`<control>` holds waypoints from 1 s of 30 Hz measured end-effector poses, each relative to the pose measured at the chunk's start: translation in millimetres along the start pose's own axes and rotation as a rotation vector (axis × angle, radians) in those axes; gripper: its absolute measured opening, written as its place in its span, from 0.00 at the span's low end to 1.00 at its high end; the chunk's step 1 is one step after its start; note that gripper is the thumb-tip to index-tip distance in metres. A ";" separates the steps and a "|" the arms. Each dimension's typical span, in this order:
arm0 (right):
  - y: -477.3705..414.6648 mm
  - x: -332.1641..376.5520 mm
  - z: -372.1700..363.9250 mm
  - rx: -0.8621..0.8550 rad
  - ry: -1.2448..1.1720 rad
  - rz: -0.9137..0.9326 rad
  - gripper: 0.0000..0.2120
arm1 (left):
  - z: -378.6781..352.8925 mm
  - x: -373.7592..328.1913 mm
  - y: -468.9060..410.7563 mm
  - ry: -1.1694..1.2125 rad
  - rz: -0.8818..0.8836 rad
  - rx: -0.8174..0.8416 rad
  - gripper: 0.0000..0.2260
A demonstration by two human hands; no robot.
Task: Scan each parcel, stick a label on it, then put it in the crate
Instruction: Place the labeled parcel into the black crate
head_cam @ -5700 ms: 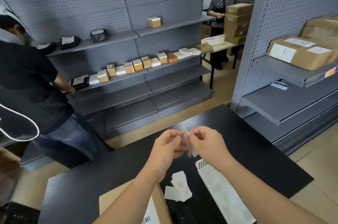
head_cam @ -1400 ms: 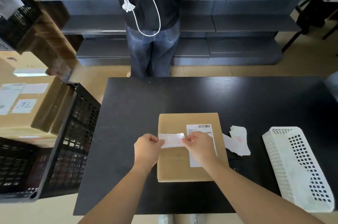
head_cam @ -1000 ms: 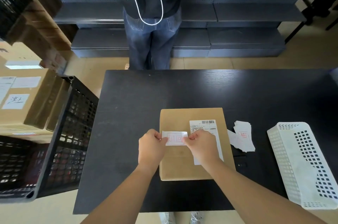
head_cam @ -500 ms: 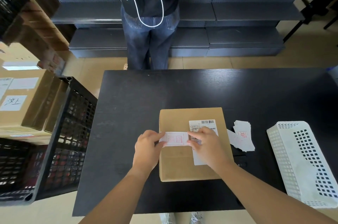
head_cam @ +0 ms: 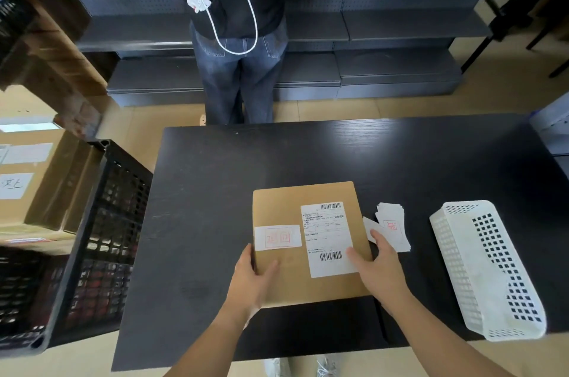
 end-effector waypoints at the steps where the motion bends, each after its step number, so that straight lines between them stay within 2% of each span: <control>1: 1.6 -1.4 -0.7 0.015 -0.065 -0.017 0.36 | -2.4 0.5 0.1 0.016 -0.001 0.010 0.14; 6: 3.8 -4.1 0.3 0.020 -0.178 0.000 0.29 | -6.4 -5.9 0.8 0.024 0.016 -0.002 0.19; 15: -0.1 20.6 22.9 0.034 -0.234 0.125 0.27 | -6.5 -27.8 29.9 0.127 -0.043 -0.066 0.17; 23: 20.5 123.8 19.4 0.249 -0.209 0.502 0.28 | 57.5 -33.3 117.0 0.355 -0.088 -0.344 0.24; 26: 45.4 166.2 -3.5 0.379 -0.222 0.610 0.28 | 94.9 -12.6 156.7 0.452 -0.081 -0.457 0.28; 30: 94.6 217.0 -47.6 0.505 -0.294 0.702 0.26 | 151.6 27.5 198.0 0.618 -0.110 -0.568 0.27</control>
Point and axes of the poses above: each hand's wrist, its own y-axis away from the middle knuckle, its own z-axis out of the back of the hand, x = y × z, the point moved 2 cm from there along -y, towards the middle knuckle, and after that the axes turned 14 degrees about z, right-handed, at the moved point
